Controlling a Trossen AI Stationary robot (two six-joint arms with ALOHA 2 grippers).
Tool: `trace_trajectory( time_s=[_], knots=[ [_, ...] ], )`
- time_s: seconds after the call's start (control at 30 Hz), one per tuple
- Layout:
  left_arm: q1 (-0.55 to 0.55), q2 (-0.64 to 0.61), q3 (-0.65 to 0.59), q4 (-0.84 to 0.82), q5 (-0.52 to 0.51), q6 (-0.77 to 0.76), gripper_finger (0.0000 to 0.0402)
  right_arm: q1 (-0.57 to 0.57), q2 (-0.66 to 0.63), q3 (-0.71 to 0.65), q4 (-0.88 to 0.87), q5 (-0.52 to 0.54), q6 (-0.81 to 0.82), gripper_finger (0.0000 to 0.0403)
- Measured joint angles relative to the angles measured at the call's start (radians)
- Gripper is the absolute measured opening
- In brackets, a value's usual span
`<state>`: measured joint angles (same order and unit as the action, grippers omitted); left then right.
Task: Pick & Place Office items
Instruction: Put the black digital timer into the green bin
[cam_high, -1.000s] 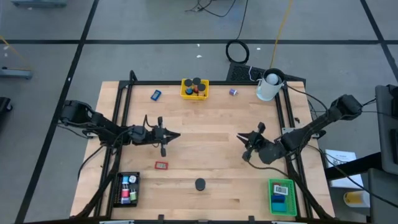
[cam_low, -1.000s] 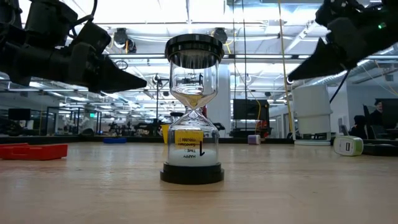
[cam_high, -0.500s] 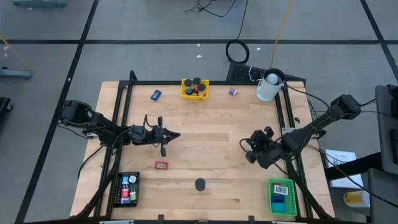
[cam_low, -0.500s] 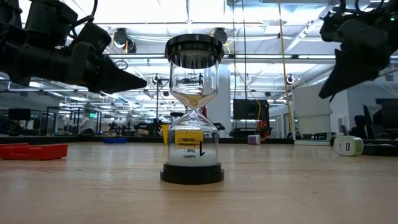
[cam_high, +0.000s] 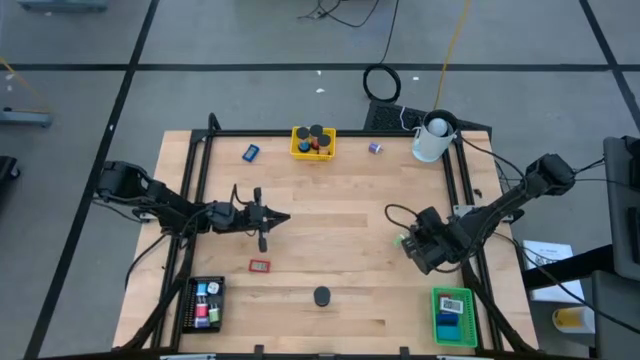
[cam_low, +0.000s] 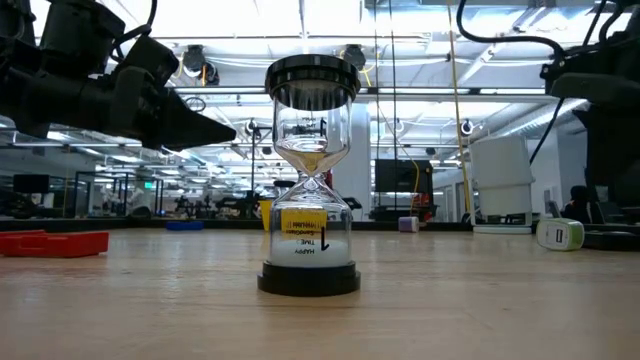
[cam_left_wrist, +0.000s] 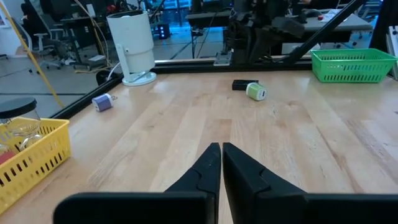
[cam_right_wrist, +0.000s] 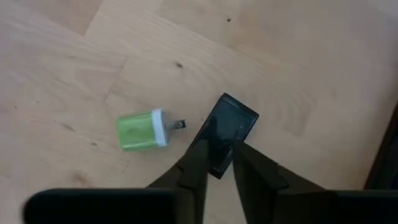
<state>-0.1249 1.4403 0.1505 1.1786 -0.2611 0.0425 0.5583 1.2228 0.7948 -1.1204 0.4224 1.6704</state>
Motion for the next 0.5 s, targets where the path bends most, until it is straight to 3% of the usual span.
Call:
trace_trajectory(
  time_s=[0.23,0.5],
  knots=[
    [0.0,0.0,0.0,0.0,0.001,0.0,0.0014,-0.003,0.003,-0.061,0.025,-0.008,0.08,0.0137],
    [0.0,0.0,0.0,-0.001,0.002,-0.002,0.0016,-0.009,0.003,-0.171,0.187,-0.016,0.097,0.0195]
  ],
)
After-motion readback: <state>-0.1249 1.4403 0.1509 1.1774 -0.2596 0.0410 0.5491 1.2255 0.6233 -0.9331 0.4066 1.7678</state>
